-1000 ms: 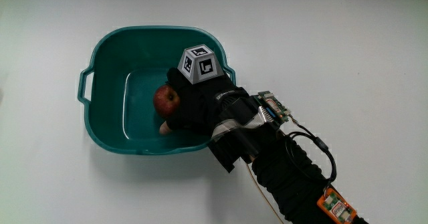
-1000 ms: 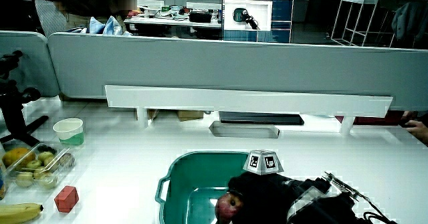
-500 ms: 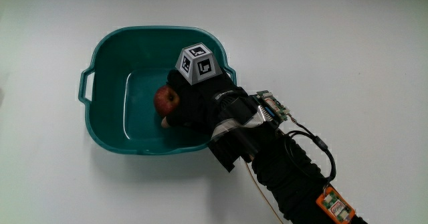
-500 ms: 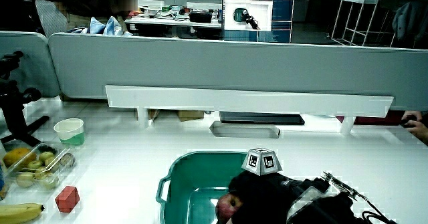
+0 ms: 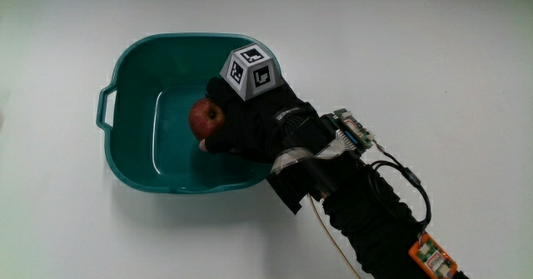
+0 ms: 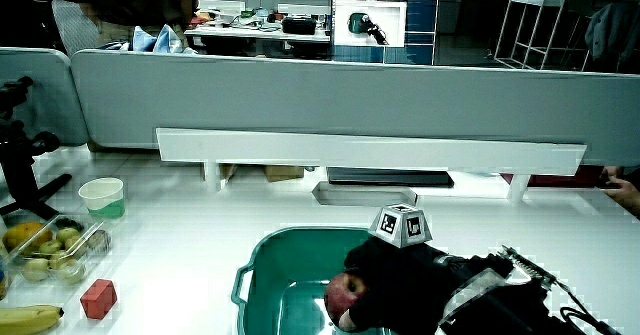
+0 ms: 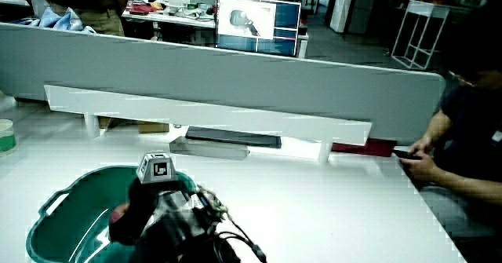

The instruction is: Pick apple from plate

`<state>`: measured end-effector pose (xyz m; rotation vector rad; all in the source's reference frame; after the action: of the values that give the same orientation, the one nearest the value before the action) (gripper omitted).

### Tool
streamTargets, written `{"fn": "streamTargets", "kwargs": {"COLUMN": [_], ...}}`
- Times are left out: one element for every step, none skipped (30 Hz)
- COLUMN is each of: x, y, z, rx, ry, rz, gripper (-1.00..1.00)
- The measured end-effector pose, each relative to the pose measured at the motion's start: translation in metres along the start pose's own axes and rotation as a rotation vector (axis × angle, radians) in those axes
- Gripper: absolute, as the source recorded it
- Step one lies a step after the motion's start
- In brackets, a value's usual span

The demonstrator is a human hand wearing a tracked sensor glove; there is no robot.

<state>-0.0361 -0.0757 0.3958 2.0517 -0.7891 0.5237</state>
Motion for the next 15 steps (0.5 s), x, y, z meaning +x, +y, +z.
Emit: {"fn": "streamTargets", "kwargs": {"x": [0.003,0.007,0.010,0.013,0.016,0.017,0.018,0.018,0.019,0.021,0.021,0.022,0.023,0.026,0.026], "y": [0.002,0.005,0.006,0.008,0.011,0.011,0.012,0.012,0.013,0.015,0.016,0.018,0.020,0.022,0.022], "z": [-0.001,-0.003,-0.004,-0.006,-0.008,-0.008,-0.009,-0.010,-0.011,-0.012,-0.013,-0.014,-0.015,-0.016,-0.017], "rx": [-0.003,-0.010,-0.008,-0.020,-0.026,-0.031,-0.025,-0.025,-0.031,-0.029,-0.034,-0.038,-0.044,-0.049,-0.050], "ry": [-0.005,0.003,0.003,0.010,0.025,0.036,0.028,0.012,0.014,0.009,-0.006,-0.017,-0.017,-0.025,-0.035], "rz": [-0.019,-0.032,-0.038,-0.043,-0.053,-0.043,-0.046,-0.064,-0.066,-0.077,-0.081,-0.092,-0.100,-0.117,-0.121], "gripper": [0.00,0.00,0.00,0.00,0.00,0.00,0.00,0.00,0.00,0.00,0.00,0.00,0.00,0.00,0.00]}}
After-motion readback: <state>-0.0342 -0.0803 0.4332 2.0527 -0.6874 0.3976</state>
